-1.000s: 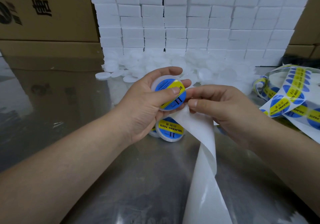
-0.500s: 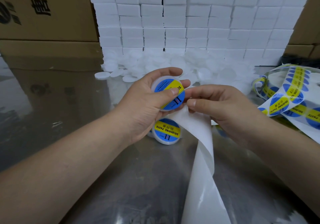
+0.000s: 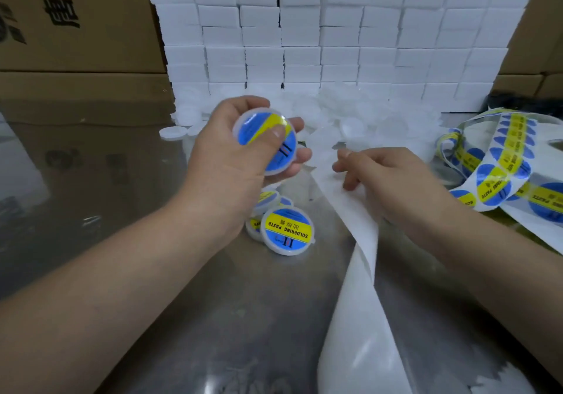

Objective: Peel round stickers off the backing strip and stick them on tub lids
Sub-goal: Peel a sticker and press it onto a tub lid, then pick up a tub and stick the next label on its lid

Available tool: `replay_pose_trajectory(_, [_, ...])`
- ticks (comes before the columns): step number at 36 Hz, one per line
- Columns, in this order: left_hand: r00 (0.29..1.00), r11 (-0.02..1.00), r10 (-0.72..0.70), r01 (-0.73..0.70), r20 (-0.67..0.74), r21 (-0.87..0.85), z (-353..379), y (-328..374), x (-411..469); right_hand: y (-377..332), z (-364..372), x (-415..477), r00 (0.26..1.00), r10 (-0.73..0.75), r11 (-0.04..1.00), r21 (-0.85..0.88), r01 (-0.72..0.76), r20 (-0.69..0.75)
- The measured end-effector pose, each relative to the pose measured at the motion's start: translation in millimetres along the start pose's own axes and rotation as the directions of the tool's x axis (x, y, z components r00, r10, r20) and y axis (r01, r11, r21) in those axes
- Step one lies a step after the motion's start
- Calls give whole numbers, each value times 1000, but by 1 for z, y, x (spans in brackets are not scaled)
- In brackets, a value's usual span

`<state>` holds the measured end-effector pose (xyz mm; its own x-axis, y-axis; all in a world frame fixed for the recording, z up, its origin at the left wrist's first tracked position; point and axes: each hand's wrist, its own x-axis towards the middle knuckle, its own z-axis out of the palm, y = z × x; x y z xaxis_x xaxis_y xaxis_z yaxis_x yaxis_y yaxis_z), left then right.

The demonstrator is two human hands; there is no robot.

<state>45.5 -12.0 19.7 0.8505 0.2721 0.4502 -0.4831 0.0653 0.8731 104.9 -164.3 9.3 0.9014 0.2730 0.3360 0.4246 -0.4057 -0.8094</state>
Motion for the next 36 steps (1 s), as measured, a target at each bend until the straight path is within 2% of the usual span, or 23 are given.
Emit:
replay_pose_trajectory(2, [999, 999, -40, 39, 29, 32, 1, 1, -2, 0, 0, -1, 999, -34, 999, 39, 34, -10])
replay_pose_trajectory(4, [991, 982, -91, 73, 96, 177, 4, -3, -6, -2, 1, -3, 993, -119, 990, 81, 117, 15])
replay_pose_trajectory(6, [983, 950, -111, 61, 148, 306, 7, -8, -10, -5, 2, -7, 976, -201, 977, 94, 194, 78])
replay_pose_trajectory(9, [982, 925, -117, 54, 146, 377, 7, -11, -11, -6, 3, -10, 953, -248, 968, 93, 235, 173])
replay_pose_trajectory(12, [984, 899, -88, 12, 154, 438, 7, -11, -12, -5, 5, -12, 947, -271, 962, 18, 272, 171])
replay_pose_trajectory(16, [984, 902, -92, 18, 150, 431, 8, -10, -12, -5, 7, -11, 928, -344, 921, -140, 364, 146])
replay_pose_trajectory(22, [982, 860, -111, 19, 151, 511, 7, -14, -14, -5, 10, -8, 953, -290, 926, -226, 302, 85])
replay_pose_trajectory(26, [991, 840, -64, -12, 121, 542, 3, -21, -9, -2, -2, 1, 975, -221, 937, -283, 204, -29])
replay_pose_trajectory(29, [997, 815, 8, -48, 71, 577, -1, -22, -3, 1, -5, 4, 984, -170, 951, -270, 149, -57])
replay_pose_trajectory(32, [1000, 837, 25, -31, 18, 547, -1, -19, -1, 2, 1, 2, 982, -185, 956, -235, 174, -24])
replay_pose_trajectory(36, [999, 852, 2, -27, 48, 523, -2, -18, -1, 1, -1, 1, 976, -205, 967, -174, 189, -79])
